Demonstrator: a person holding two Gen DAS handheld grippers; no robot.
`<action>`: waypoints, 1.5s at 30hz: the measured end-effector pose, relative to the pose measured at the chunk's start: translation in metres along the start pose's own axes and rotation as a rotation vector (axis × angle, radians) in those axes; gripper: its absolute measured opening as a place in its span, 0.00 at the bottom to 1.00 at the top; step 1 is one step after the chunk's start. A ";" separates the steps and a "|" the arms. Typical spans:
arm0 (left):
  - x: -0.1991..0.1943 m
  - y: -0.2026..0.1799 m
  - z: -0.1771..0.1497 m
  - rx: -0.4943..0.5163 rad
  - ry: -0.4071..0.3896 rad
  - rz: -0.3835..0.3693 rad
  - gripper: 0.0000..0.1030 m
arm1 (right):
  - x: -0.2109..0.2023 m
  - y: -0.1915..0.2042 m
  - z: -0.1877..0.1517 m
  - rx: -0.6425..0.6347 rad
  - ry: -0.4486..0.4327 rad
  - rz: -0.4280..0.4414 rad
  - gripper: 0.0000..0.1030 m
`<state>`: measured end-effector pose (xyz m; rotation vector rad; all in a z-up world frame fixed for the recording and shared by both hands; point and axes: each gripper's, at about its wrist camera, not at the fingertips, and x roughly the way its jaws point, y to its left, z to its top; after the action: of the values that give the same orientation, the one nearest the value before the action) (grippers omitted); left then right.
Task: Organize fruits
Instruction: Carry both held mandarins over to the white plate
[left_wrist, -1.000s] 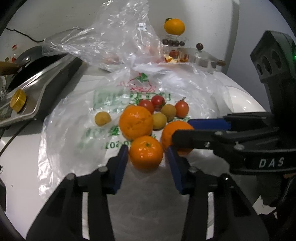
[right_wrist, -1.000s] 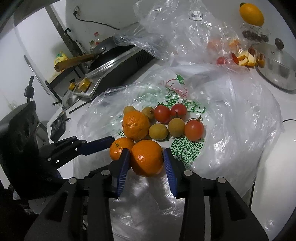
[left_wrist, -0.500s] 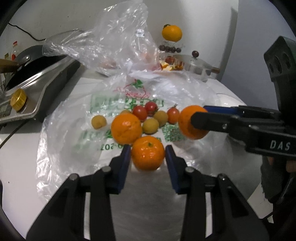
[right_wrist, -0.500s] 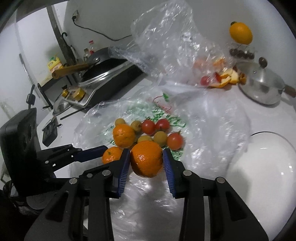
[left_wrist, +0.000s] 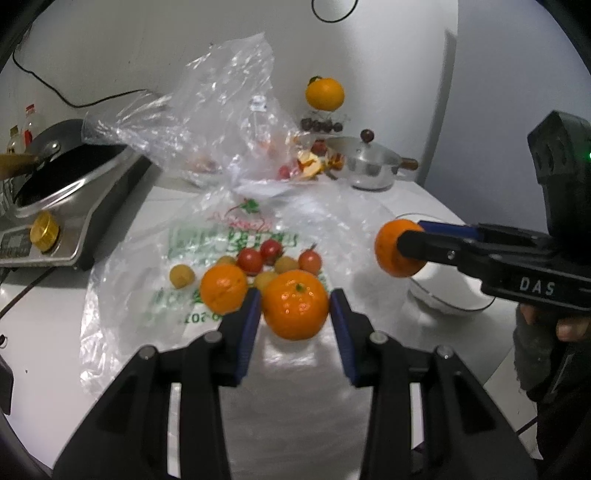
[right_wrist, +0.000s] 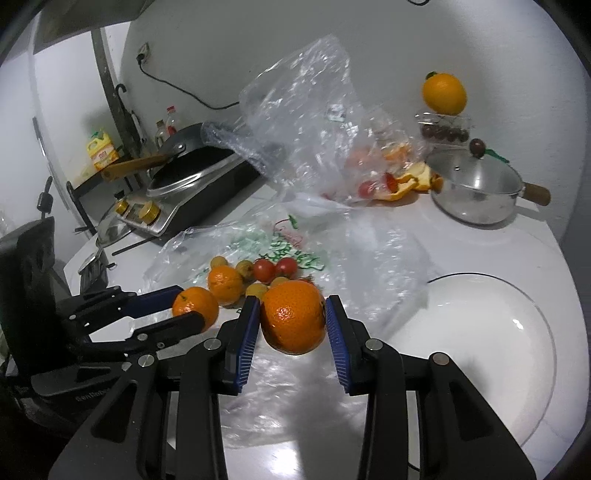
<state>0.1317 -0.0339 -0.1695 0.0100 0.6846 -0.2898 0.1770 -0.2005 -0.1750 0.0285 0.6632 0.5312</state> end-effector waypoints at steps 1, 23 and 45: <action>-0.001 -0.002 0.001 0.003 -0.002 -0.001 0.38 | -0.002 -0.003 0.000 0.002 -0.003 -0.003 0.38; 0.008 -0.092 0.025 0.096 -0.040 -0.060 0.38 | -0.057 -0.093 -0.025 0.092 -0.062 -0.108 0.37; 0.054 -0.168 0.028 0.159 0.043 -0.156 0.38 | -0.063 -0.159 -0.051 0.137 -0.031 -0.206 0.38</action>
<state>0.1438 -0.2117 -0.1669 0.1155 0.7049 -0.4942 0.1782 -0.3755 -0.2096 0.0960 0.6630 0.2856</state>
